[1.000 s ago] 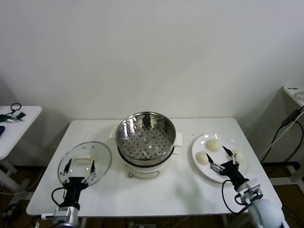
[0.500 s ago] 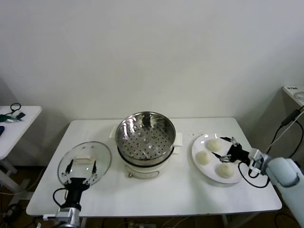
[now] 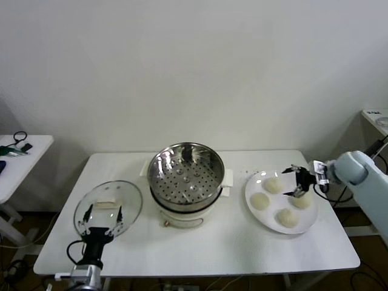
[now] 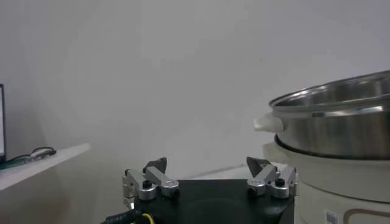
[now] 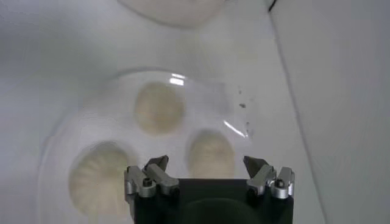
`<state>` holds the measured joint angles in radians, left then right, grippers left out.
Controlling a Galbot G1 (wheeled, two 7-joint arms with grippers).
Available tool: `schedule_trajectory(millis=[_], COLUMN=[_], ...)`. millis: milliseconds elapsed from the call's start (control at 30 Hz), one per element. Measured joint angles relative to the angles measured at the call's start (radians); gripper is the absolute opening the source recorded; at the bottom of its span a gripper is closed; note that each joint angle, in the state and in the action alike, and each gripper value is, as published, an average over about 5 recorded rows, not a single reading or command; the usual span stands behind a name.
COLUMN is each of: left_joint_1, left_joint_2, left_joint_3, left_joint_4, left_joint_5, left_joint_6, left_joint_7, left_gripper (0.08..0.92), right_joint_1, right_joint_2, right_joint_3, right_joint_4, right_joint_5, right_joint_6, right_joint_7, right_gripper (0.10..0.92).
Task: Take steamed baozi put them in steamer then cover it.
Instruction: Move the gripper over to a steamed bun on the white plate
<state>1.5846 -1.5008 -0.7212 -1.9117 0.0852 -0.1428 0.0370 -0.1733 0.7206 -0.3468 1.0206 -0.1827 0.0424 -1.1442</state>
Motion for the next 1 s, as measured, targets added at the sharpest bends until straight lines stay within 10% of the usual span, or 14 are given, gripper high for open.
schedule_trajectory(millis=[1000], left_joint_1=[-0.003], left_joint_2=[0.015], left_joint_3=[-0.008], left_joint_4=[0.030], left_joint_5=[-0.003], left_joint_6=[0.003], left_joint_7=[-0.003], left_gripper=[0.823], right_joint_1=[0.215], right_joint_2=[0.379], right_joint_3=[-0.164], right_joint_4=[-0.528], right_joint_5=[-0.270], right_joint_6=[0.110], right_joint_7=[-0.049], right_gripper=[0.823])
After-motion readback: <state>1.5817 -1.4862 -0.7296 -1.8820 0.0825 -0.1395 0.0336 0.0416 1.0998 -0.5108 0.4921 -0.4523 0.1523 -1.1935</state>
